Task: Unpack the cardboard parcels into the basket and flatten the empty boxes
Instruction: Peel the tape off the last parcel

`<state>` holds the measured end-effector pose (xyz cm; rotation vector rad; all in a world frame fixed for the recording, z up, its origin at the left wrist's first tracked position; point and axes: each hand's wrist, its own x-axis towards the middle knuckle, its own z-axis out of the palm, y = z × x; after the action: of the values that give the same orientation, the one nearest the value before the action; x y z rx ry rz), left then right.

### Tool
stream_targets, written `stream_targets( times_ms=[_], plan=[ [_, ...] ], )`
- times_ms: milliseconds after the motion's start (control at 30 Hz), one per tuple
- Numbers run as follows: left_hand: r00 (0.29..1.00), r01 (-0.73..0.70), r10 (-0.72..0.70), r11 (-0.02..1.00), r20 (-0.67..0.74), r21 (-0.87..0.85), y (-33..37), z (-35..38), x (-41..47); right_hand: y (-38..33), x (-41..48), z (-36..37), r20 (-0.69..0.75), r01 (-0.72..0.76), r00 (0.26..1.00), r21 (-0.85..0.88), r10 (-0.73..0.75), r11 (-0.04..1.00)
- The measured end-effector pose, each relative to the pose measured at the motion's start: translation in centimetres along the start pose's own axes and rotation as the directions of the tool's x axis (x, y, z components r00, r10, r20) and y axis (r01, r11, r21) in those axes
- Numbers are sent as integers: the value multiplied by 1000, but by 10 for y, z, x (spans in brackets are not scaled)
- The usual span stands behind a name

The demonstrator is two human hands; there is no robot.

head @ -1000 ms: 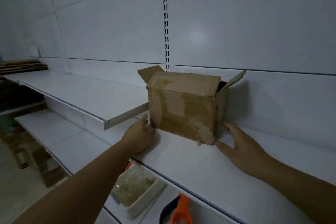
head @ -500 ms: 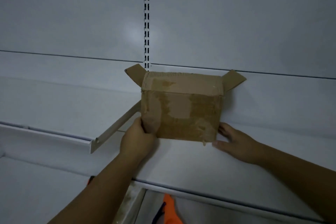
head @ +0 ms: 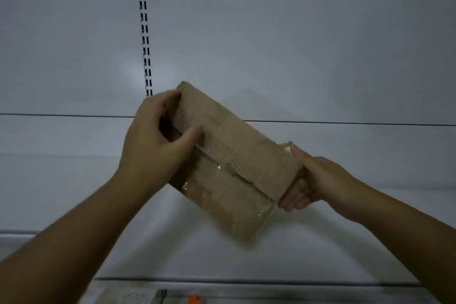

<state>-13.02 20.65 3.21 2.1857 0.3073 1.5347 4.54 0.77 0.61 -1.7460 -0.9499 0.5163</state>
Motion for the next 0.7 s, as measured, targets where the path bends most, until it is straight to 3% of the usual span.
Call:
stream_targets(
  times_ms=[167,267,367,433,500,600,700],
  plan=[
    [950,-8,-73,967,304,256,28,30,57,-12,-24,-22,169,-46,985,159,19,986],
    [914,-33,-95,952,395,305,39,55,75,-14,-32,-37,271,-94,962,296,11,951],
    [848,45,-209,944,487,327,49,77,100,-24,-37,-56,295,-89,955,382,-31,920],
    [784,15,-245,926,571,377,51,94,105,-26,-42,-64,354,-63,934,293,-46,954],
    [699,-98,-241,900,673,424,46,122,94,-20,-48,-65,391,3,920,61,-27,998],
    [529,-42,-296,927,795,373,37,163,59,3,-54,-65,304,99,952,-214,-30,972],
    [491,-14,-288,941,822,338,32,184,49,29,-54,-81,173,250,964,-353,-200,902]
  ],
)
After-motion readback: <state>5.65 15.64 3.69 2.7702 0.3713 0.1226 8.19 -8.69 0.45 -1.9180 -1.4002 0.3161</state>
